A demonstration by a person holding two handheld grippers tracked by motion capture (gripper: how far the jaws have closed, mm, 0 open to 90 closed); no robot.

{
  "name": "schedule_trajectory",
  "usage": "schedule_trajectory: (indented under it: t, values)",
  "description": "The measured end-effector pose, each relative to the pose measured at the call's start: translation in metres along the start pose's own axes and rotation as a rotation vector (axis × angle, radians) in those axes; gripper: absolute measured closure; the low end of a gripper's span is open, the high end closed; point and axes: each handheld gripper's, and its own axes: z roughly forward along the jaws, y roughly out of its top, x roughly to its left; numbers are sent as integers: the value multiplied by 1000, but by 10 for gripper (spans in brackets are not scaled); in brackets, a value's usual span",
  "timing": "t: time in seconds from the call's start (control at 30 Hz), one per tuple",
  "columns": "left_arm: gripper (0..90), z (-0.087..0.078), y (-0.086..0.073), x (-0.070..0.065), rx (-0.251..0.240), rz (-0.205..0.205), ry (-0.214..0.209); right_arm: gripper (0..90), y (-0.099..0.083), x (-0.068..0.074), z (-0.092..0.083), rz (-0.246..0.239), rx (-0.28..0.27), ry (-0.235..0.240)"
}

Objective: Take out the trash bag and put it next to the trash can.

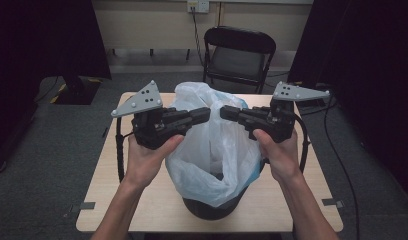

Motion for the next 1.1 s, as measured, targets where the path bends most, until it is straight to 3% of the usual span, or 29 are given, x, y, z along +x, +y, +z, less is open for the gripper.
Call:
schedule_trajectory:
  t: [0.07, 0.1, 0.13, 0.17, 0.23, 0.3, 0.37, 0.43, 0.47, 0.53, 0.57, 0.6, 0.63, 0.67, 0.73, 0.77, 0.83, 0.9, 0.97, 1.1]
  values:
    - [895, 1, 3, -3, -8, 9, 3, 885, 2, 5, 1, -7, -15, 42]
    - [895, 2, 3, -2, -8, 4, -1, 783, 1, 9, 2, -20, -14, 97]
    - [895, 2, 3, -2, -8, 4, -1, 783, 1, 9, 2, -20, -14, 97]
    - [894, 3, 1, 0, -9, -5, -2, 676, -2, 11, 3, -22, -15, 74]
    - [895, 4, -2, 3, -11, -20, -11, 552, -5, 8, 4, 6, -10, 143]
    - [895, 5, -2, 3, -10, -27, -5, 519, -6, 7, 5, 15, -5, 151]
    - [895, 10, -1, 3, -11, -33, -21, 410, -9, 9, 11, 8, 37, 118]
    - [895, 11, 0, 2, -9, -29, -28, 401, -10, 10, 15, 2, 53, 105]
    - [895, 15, 2, -1, -8, -23, -43, 413, -11, 12, 22, -12, 88, 82]
    - [895, 16, 3, -2, -5, -18, -44, 603, -12, 14, 28, -28, 119, 67]
    - [894, 17, 4, -5, -1, -5, -42, 661, -12, 15, 29, -34, 126, 66]
    - [892, 17, 4, -5, -1, -5, -42, 661, -12, 15, 29, -34, 126, 66]
    - [892, 17, 4, -5, -6, -8, -46, 773, -12, 15, 29, -28, 127, 66]
    - [743, 15, 3, -4, -23, -22, -28, 863, -10, 14, 26, -21, 111, 63]
    - [532, 14, 3, -3, -25, -25, -14, 883, -7, 12, 22, -14, 89, 60]
    - [440, 10, 3, -2, -33, -30, 18, 887, -5, 11, 20, -10, 78, 58]
    - [317, 6, 1, 0, -51, -39, 28, 890, 1, 10, 16, -10, 56, 51]
    - [268, 3, 0, 1, -56, -34, 37, 890, 4, 10, 14, -13, 46, 47]
    - [201, -2, -4, 2, -54, -15, 78, 892, 13, 10, 9, -18, 20, 42]
    - [155, 1, -8, 4, -29, -17, 72, 892, 27, 15, 5, -35, -25, 45]
